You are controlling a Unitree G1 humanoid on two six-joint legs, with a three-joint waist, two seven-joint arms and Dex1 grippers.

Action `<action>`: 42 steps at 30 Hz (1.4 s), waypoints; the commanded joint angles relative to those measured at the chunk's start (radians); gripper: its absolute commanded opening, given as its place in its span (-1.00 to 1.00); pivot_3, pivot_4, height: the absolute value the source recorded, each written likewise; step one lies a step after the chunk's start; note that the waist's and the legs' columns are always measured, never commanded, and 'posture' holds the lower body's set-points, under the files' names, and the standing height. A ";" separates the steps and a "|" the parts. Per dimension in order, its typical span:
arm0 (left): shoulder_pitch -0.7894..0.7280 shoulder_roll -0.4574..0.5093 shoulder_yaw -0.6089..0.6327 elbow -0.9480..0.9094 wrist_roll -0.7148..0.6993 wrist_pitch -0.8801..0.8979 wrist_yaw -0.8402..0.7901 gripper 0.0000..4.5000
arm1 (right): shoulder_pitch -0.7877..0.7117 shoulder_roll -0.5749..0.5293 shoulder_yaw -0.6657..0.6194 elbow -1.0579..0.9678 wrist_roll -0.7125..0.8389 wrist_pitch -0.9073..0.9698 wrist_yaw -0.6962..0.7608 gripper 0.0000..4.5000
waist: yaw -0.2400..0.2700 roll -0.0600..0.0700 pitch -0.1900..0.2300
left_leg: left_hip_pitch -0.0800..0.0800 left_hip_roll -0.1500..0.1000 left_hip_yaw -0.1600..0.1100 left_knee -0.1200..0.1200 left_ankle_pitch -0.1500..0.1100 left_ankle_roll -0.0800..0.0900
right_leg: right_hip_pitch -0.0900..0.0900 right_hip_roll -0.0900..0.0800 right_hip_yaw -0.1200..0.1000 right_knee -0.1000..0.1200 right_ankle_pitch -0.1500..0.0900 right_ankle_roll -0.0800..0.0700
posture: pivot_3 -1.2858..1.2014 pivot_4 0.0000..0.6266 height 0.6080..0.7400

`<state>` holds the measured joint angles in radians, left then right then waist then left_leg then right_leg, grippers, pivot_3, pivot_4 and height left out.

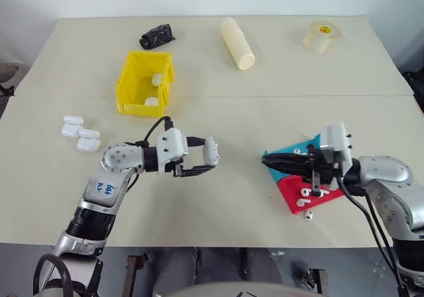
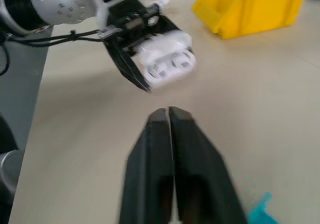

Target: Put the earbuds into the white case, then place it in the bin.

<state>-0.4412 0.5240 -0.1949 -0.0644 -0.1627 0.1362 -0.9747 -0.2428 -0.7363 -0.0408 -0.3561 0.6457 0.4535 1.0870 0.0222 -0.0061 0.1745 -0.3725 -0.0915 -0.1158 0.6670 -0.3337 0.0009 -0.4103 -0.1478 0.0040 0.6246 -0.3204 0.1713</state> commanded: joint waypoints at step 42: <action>0.521 -0.145 0.515 -0.299 -0.307 -0.014 0.340 0.23 | 0.097 0.144 -0.151 -0.002 0.000 -0.266 0.028 0.99 | 0.001 0.000 0.000 | 0.001 0.001 0.000 -0.002 0.000 0.000 | 0.001 0.000 0.000 -0.001 0.000 0.000 | 0.03 -0.52 1.00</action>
<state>0.0728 0.3935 0.2791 -0.3049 -0.4254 0.1291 -0.6741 -0.1439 -0.5998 -0.1709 -0.3043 0.6457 0.2324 1.1248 0.0237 -0.0065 0.1747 -0.3711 -0.0904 -0.1163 0.6658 -0.3336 0.0005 -0.4093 -0.1475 0.0038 0.6240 -0.3206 0.1708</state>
